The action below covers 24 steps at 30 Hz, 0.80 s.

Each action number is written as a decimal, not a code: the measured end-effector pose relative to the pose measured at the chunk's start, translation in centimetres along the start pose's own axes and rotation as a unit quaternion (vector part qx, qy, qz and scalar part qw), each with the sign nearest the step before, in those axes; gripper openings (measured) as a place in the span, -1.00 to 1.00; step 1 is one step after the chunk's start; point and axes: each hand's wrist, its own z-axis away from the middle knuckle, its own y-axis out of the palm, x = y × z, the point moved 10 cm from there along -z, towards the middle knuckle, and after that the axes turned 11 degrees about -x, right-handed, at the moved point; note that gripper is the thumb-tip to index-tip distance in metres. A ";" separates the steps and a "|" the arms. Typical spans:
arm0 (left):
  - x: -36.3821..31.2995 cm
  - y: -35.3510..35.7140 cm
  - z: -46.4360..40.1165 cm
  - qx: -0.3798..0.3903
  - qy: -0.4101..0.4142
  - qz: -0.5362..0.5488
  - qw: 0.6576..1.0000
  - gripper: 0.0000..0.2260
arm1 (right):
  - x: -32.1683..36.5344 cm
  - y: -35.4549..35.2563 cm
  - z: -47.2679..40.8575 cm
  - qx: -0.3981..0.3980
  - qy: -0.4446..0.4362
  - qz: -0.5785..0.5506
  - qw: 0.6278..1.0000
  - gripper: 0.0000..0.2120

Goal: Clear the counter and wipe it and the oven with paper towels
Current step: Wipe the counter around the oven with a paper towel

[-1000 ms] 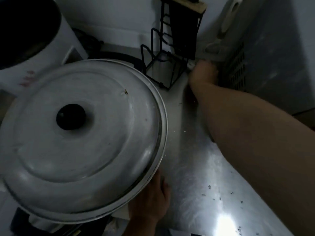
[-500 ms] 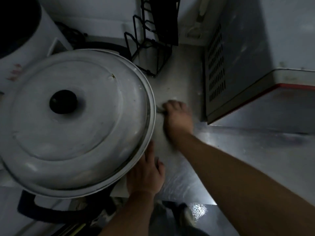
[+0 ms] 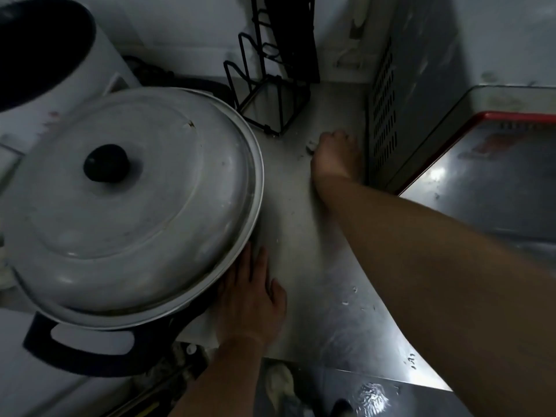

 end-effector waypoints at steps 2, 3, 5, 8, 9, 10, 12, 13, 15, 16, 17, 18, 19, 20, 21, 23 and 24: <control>0.1 0.1 0.1 0.001 0.001 -0.007 1.000 -0.39 | -0.6 0.1 -1.5 -0.013 0.037 -0.003 0.999 -0.70; 0.1 0.1 0.1 0.004 0.003 -0.009 1.000 -0.39 | -1.1 0.2 -2.1 -0.018 0.060 -0.008 0.998 -0.70; 0.1 0.1 0.0 0.005 0.005 -0.007 1.000 -0.39 | -2.5 0.4 -2.9 -0.031 0.109 -0.028 0.993 -0.72; 0.0 0.1 -0.1 0.010 0.006 -0.006 1.000 -0.39 | -3.3 0.5 -2.5 -0.027 0.124 -0.046 0.991 -0.71; -0.1 0.1 -0.1 0.013 0.007 -0.004 1.000 -0.38 | -3.2 0.4 -2.0 -0.018 0.116 -0.049 0.992 -0.69; -0.1 0.1 -0.1 0.014 0.008 -0.002 1.000 -0.38 | -3.1 0.1 -1.2 -0.013 0.110 -0.052 0.992 -0.67; -0.1 0.2 -0.1 0.016 0.010 0.003 1.000 -0.37 | -2.9 -0.6 0.7 -0.013 0.103 -0.056 0.993 -0.66; -0.1 0.2 -0.1 0.018 0.012 0.005 1.000 -0.37 | -2.7 -0.9 1.9 -0.018 0.096 -0.052 0.994 -0.67; -0.1 0.4 -0.1 0.020 0.013 0.013 1.000 -0.36 | -1.9 -1.3 4.6 -0.035 0.079 -0.037 0.996 -0.72; -0.1 0.5 -0.1 0.022 0.013 0.013 1.000 -0.36 | -1.3 -1.4 6.2 -0.036 0.066 -0.038 0.996 -0.71; 0.0 0.5 -0.1 0.024 0.013 0.010 1.000 -0.36 | -0.5 -1.6 8.0 -0.037 0.041 -0.051 0.997 -0.68; 0.0 0.6 0.0 0.025 0.017 0.008 1.000 -0.37 | 0.2 -1.9 10.0 -0.044 0.008 -0.067 0.997 -0.65; 0.0 0.6 0.0 0.024 0.022 0.009 0.999 -0.37 | 0.8 -2.4 12.1 -0.048 -0.021 -0.078 0.996 -0.63; -0.1 0.7 -0.1 0.025 0.026 0.013 0.999 -0.37 | 1.4 -3.0 13.8 -0.051 -0.044 -0.089 0.994 -0.63; 0.0 0.9 -0.1 0.031 0.025 0.018 0.999 -0.37 | 1.8 -3.5 14.8 -0.048 -0.059 -0.101 0.992 -0.63; 0.1 1.1 0.0 0.036 0.019 0.028 0.999 -0.35 | 2.2 -3.5 14.0 -0.019 -0.052 -0.126 0.991 -0.64; 0.2 1.1 0.1 0.034 0.017 0.031 0.999 -0.34 | 2.0 -3.3 12.5 -0.009 -0.020 -0.142 0.990 -0.65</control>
